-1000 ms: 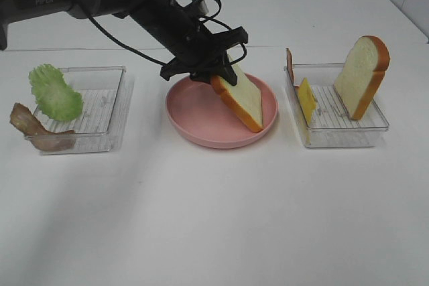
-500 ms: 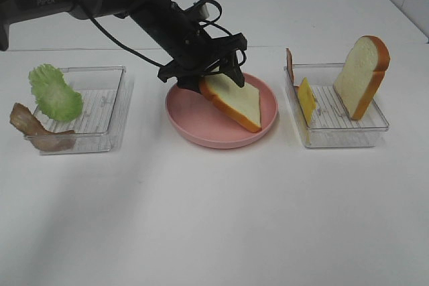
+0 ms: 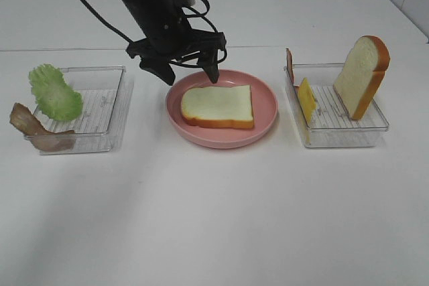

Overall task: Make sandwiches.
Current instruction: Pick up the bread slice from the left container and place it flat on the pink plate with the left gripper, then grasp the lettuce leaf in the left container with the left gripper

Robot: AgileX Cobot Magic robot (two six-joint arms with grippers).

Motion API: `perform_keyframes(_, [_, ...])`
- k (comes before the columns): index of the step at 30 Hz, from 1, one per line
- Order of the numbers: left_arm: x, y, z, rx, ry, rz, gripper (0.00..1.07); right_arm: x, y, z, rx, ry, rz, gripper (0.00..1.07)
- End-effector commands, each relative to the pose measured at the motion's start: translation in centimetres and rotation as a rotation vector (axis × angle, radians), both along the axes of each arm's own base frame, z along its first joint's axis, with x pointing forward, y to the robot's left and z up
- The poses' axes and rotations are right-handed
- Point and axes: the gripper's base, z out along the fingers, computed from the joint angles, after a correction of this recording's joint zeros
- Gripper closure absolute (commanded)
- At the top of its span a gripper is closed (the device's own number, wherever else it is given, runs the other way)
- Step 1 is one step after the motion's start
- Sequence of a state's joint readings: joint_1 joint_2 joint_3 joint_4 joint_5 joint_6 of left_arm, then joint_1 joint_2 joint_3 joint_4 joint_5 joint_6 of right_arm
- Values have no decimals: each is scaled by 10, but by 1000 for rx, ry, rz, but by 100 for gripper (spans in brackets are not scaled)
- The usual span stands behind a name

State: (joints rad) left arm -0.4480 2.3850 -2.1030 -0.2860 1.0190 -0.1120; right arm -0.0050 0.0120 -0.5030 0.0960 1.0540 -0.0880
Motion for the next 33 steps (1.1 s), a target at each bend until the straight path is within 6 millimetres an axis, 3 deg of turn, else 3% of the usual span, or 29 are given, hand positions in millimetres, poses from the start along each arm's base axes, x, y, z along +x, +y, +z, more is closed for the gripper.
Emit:
perform_keyframes(1, [-7,5,18,48,9,-19,28,1,0,0,3,2,-2,10])
perform_keyframes(5, [-22,20,41,179,66,-61,28,1,0,0,3,2,-2,10])
perform_keyframes(9, [-26,26,57,190,48,-48,29,1,0,0,3,2,-2,10])
perform_keyframes(10, [-28,29,70,182,24,-41,29,1,0,0,3,2,-2,10])
perform_keyframes(14, [-28,44,78,190,15,-22,29,1,0,0,3,2,-2,10])
perform_keyframes(16, [-30,72,84,233,16,13,29,1,0,0,3,2,-2,10])
perform_keyframes(17, [-30,72,84,233,16,13,29,1,0,0,3,2,-2,10])
perform_keyframes(19, [-35,117,90,296,29,80,29,1,0,0,3,2,-2,10])
perform_keyframes(22, [-36,128,92,311,31,91,29,1,0,0,3,2,-2,10])
perform_keyframes(24, [-35,162,93,327,42,138,29,1,0,0,3,2,-2,10])
perform_keyframes(30, [-32,183,94,332,43,162,29,1,0,0,3,2,-2,10])
perform_keyframes(33, [-28,206,91,350,50,182,29,1,0,0,3,2,-2,10])
